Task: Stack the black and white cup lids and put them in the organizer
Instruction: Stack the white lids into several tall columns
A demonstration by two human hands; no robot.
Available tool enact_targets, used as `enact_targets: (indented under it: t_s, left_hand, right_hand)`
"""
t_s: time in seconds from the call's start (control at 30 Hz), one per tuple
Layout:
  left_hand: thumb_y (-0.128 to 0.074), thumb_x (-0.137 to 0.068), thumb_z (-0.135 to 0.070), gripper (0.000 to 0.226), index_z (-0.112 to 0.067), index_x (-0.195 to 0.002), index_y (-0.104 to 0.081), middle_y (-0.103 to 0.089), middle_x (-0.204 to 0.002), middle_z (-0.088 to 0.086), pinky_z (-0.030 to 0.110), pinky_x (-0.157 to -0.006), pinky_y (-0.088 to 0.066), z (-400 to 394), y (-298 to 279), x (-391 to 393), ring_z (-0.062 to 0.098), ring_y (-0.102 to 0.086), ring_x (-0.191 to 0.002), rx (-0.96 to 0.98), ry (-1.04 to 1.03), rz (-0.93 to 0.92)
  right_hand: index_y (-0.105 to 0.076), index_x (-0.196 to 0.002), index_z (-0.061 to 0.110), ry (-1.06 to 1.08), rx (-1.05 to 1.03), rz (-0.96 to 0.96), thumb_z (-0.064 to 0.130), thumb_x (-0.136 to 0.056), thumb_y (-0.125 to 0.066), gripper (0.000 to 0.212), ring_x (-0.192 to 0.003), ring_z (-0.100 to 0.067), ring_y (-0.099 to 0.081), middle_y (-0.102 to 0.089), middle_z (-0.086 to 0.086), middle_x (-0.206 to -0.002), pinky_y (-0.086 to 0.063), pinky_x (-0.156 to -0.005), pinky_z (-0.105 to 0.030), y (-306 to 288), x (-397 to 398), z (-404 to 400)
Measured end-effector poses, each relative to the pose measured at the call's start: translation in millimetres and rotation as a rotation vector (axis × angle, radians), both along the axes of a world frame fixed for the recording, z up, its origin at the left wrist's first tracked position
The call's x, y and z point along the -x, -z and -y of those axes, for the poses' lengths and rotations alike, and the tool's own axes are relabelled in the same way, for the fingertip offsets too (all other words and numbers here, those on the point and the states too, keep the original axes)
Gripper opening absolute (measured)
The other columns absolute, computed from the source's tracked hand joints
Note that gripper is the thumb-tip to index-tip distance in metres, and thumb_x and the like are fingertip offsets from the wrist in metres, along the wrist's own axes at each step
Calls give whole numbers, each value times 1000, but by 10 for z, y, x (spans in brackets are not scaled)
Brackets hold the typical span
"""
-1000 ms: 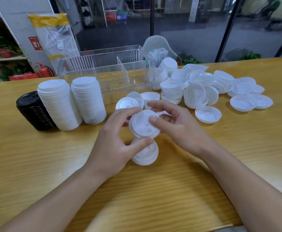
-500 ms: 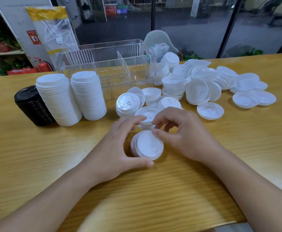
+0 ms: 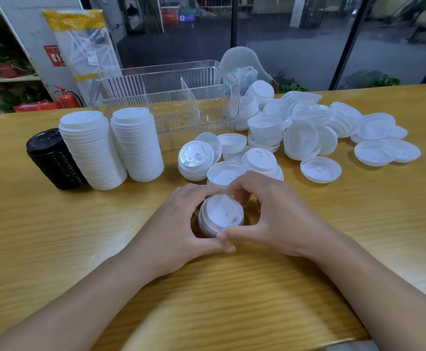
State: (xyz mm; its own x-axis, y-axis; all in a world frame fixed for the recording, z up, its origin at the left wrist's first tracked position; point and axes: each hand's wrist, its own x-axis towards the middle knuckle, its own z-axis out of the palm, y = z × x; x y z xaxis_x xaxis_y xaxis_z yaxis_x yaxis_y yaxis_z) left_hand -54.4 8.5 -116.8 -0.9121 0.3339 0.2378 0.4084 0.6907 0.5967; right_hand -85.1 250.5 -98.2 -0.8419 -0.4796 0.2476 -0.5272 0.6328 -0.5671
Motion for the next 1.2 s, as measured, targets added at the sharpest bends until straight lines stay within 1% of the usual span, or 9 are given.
enact_targets:
  t_s: [0.13, 0.2, 0.27, 0.37, 0.47, 0.57, 0.7, 0.97, 1.2]
  left_hand:
    - [-98, -68, -64, 102, -58, -154, -44, -60, -142, -29, 32, -113, -49, 32, -12, 16, 1, -51, -140, -10, -19, 51]
    - [-99, -70, -60, 107, -60, -157, -37, -62, -141, -29, 31, -115, -47, 31, -17, 23, -1, -52, -140, -30, -23, 77]
    - [-100, -72, -54, 110, -60, -159, -32, -64, -139, -31, 29, -115, -45, 37, -22, 28, -1, -53, -139, -51, -22, 103]
    - [-100, -76, -46, 117, -58, -163, -24, -63, -140, -35, 23, -113, -42, 67, -51, 43, -6, -54, -136, -74, -5, 154]
    - [-99, -79, -37, 123, -57, -167, -15, -61, -143, -36, 29, -118, -42, 102, -77, 63, -7, -53, -139, -91, 33, 213]
    - [-99, -80, -32, 132, -57, -169, -5, -62, -146, -34, 33, -120, -43, 122, -88, 69, -6, -52, -143, -104, 47, 231]
    - [-98, -81, -29, 139, -55, -170, 5, -63, -145, -35, 32, -120, -42, 140, -118, 61, -6, -53, -142, -110, 42, 247]
    - [-98, -82, -26, 141, -60, -168, 10, -65, -141, -35, 35, -125, -39, 181, -173, 69, -2, -55, -141, -114, 49, 305]
    - [-96, -84, -21, 140, -60, -168, 9, -66, -142, -33, 31, -123, -41, 198, -205, 66, -5, -55, -140, -108, 72, 302]
  right_hand:
    - [-61, -127, 41, 2, 43, 29, 64, -75, -91, 65, -113, -3, -64, -67, 22, -112, -53, -86, -24, -9, 12, -35]
    - [-61, -133, 41, 0, 92, 71, 58, -78, -92, 66, -118, -2, -65, -69, 21, -117, -55, -91, -28, -31, 27, -72]
    - [-62, -135, 41, -20, 107, 115, 51, -81, -93, 63, -122, -1, -64, -70, 21, -122, -56, -96, -31, -54, 24, -79]
    - [-63, -135, 38, -64, 89, 143, 39, -85, -92, 58, -126, -1, -63, -69, 22, -126, -54, -99, -32, -62, 29, -80]
    - [-64, -135, 35, -96, 92, 160, 32, -88, -90, 54, -128, -2, -63, -69, 23, -130, -54, -101, -31, -60, 44, -112]
    - [-63, -138, 36, -130, 87, 153, 30, -91, -87, 53, -132, -5, -61, -67, 23, -135, -53, -103, -33, -43, 41, -112]
    - [-64, -140, 34, -141, 97, 123, 31, -92, -86, 53, -133, -8, -61, -67, 22, -138, -53, -104, -36, -9, 48, -113]
    - [-65, -140, 35, -151, 97, 120, 33, -94, -85, 50, -137, -10, -59, -67, 22, -140, -51, -106, -39, 21, 82, -120]
    - [-64, -140, 40, -143, 71, 120, 38, -93, -86, 52, -133, -11, -60, -67, 16, -136, -51, -104, -38, 45, 96, -135]
